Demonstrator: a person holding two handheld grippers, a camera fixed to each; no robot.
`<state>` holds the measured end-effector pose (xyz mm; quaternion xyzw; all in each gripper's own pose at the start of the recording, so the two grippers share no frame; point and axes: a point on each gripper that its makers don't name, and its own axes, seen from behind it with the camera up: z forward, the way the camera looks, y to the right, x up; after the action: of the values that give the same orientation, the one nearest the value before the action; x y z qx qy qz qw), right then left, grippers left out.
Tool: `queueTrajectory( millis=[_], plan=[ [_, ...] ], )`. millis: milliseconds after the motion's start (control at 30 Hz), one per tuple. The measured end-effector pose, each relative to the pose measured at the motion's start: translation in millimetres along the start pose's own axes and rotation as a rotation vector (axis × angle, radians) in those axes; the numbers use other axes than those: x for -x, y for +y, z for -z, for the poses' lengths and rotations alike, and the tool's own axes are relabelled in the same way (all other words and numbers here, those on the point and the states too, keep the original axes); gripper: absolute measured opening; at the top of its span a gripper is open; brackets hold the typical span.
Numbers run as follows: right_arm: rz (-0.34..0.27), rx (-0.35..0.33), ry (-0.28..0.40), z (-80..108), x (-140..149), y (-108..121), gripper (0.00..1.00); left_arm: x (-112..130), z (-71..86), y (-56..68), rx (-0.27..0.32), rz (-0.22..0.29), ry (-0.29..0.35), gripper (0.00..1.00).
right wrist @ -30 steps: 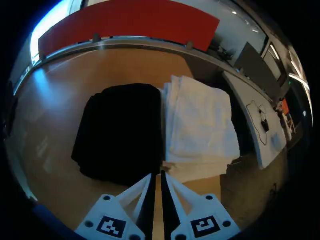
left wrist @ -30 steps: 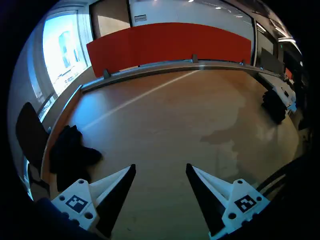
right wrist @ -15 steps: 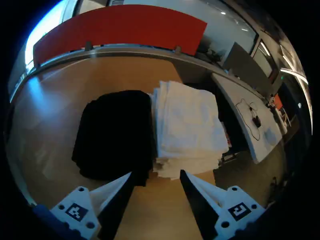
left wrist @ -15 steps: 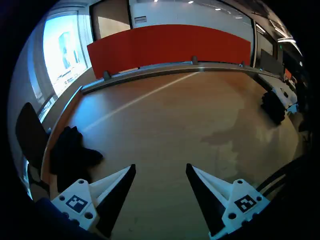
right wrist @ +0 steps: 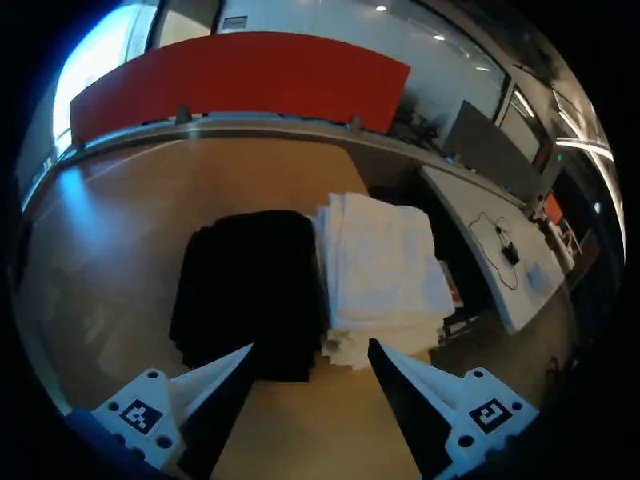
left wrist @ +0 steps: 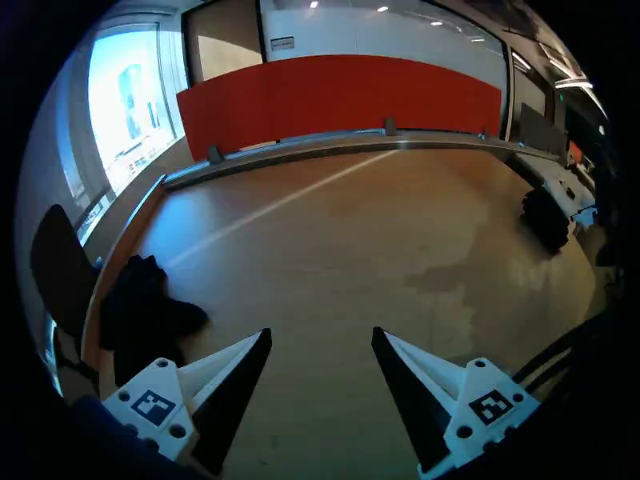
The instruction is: Fold towel
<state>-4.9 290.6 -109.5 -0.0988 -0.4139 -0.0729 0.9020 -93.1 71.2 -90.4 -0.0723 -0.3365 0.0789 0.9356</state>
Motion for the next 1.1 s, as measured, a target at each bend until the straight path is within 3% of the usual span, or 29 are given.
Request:
queueTrajectory(
  millis=[300,600,900,1100],
  plan=[
    [-0.059,-0.022,0.182,29.3,-46,-24,1.00,-13,1.1,-4.6,-0.007,0.005,0.040,0.93],
    [-0.076,-0.019,0.358,56.9,-88,-38,1.00,-29,1.4,-6.7,-0.012,-0.007,0.089,0.93],
    [-0.107,-0.036,0.485,75.8,-117,-52,1.00,-52,1.8,-15.3,-0.037,-0.006,0.174,0.93],
    [-0.127,-0.049,0.535,84.5,-129,-59,1.00,-64,1.7,-20.9,-0.047,0.022,0.224,0.93]
  ],
)
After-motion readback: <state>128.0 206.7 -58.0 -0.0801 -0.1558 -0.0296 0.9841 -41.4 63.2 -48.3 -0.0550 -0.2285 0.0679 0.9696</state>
